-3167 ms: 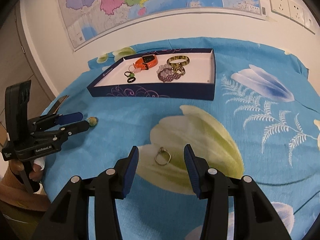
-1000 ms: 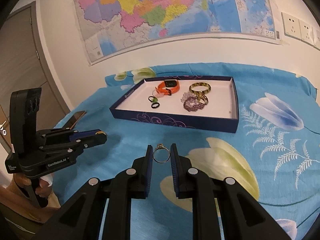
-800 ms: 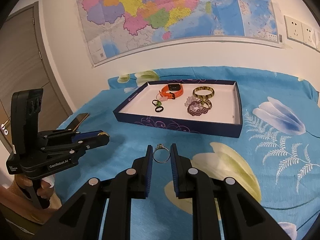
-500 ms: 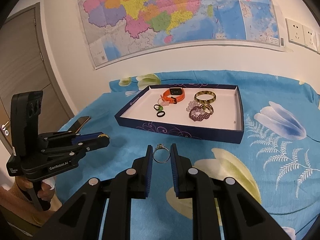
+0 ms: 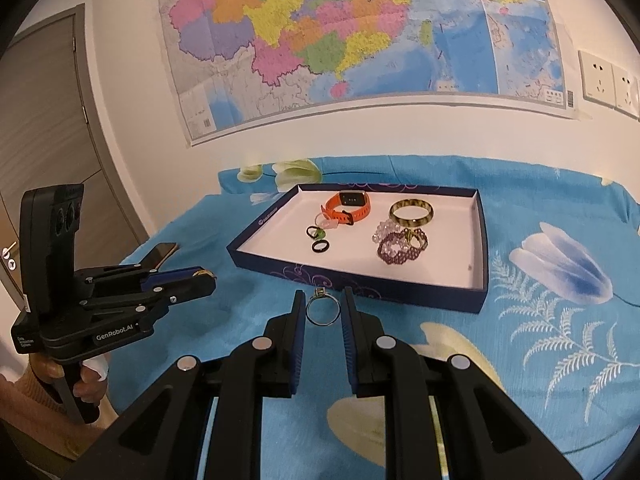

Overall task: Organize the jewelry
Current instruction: 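Carry the bead with the left tool while the right tool carries the silver ring into the box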

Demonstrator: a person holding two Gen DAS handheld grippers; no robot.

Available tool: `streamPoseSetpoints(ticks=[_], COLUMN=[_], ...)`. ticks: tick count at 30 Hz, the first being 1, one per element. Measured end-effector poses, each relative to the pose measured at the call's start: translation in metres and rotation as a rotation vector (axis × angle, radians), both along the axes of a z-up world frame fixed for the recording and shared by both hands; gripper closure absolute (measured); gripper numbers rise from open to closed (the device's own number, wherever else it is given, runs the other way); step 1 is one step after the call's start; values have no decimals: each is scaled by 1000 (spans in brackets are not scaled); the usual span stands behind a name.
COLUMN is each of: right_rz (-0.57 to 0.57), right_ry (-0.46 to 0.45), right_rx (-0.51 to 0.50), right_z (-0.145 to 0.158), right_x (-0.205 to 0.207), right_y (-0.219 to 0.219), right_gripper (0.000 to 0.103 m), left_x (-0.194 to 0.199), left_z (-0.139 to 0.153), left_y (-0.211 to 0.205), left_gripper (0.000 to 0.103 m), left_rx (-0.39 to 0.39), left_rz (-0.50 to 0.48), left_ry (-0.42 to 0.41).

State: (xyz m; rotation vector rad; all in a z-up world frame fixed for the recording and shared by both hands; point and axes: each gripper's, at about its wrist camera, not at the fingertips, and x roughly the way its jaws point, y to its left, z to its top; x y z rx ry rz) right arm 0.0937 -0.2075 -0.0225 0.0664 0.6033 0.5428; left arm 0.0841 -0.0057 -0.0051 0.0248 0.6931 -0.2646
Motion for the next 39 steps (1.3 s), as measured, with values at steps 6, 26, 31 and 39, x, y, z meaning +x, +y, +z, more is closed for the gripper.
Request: streamPoseSetpoints(ticks=[6,26,31,39], right_rz=[6,-6,-14,-25], right_ry=[-9,-23,-18,-2], right_rx=[-10,-43,-50,-74], right_z=[5,12,11,6], right_x=[9,58,70,92], right_y=[3,10,11,16], right_gripper=[87,87,87,87], left_x=[9,58,69,88], left_z=[4,13,11,5], left_y=[3,0,-1,-3], left_gripper=[86,86,86,86], left_rx=[-6,-10,-8,-3], left_rz=[8,23,32,45], left_ry=[-8,-38,-35,-29])
